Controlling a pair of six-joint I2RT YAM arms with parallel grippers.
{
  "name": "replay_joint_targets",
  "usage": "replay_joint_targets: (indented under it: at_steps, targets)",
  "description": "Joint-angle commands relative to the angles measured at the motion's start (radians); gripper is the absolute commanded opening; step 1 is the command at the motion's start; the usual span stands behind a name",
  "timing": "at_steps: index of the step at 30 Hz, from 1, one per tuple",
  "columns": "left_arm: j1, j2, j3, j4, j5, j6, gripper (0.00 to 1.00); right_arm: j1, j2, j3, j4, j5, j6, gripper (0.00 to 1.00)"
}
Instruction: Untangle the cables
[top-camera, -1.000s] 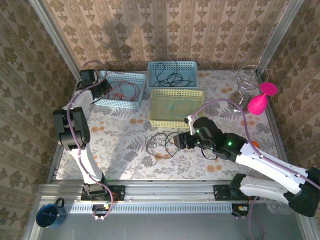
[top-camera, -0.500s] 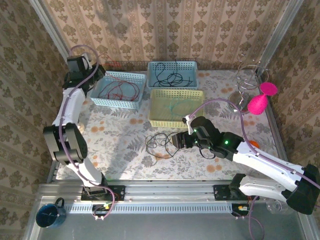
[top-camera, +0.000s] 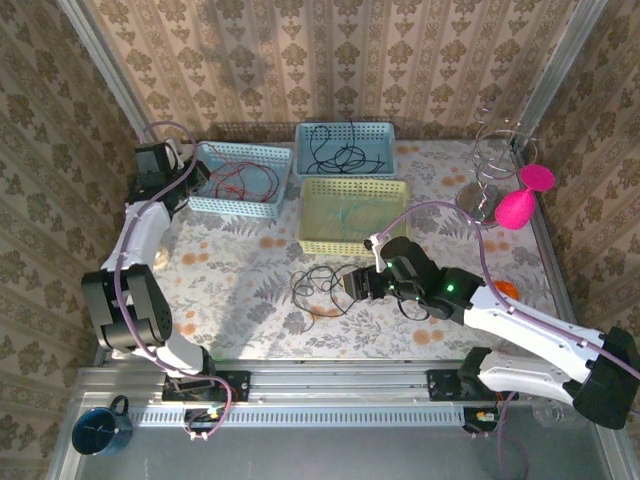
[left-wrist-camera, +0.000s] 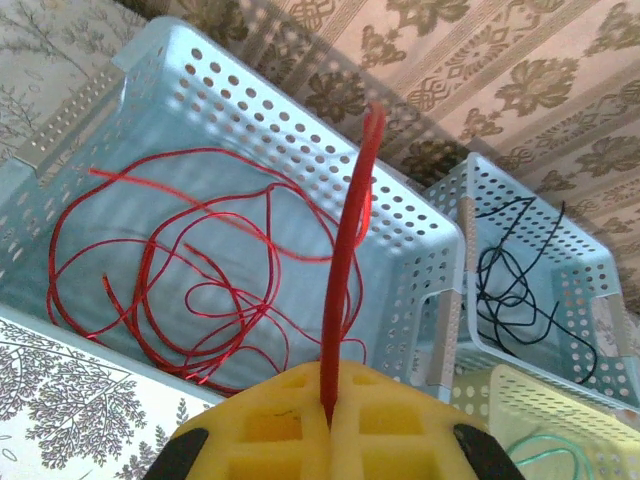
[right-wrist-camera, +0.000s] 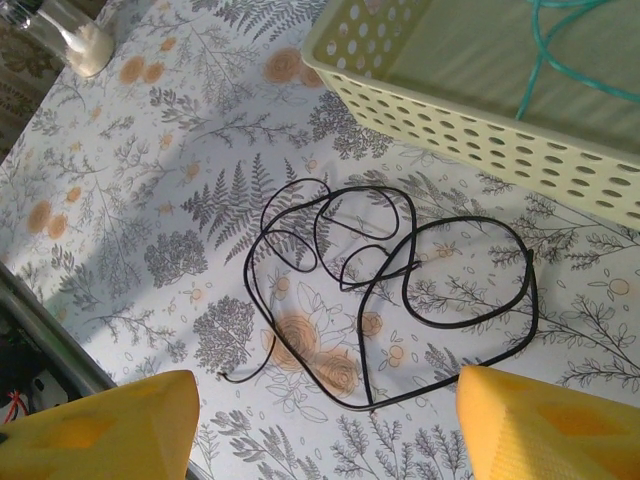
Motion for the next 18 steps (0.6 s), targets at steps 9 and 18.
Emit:
replay_joint_targets:
  at_steps: [9, 18]
  targets:
    - [-0.026, 0.361, 0.259, 0.06, -0.012, -0.083, 0.0, -0.003, -0.038, -0.011, -0.015, 0.01, 0.02, 0.7]
    - [-0.099, 0.458, 0.26, 0.158, -0.177, -0.046, 0.1, -0.008, -0.031, 0.008, -0.045, 0.028, 0.015, 0.7]
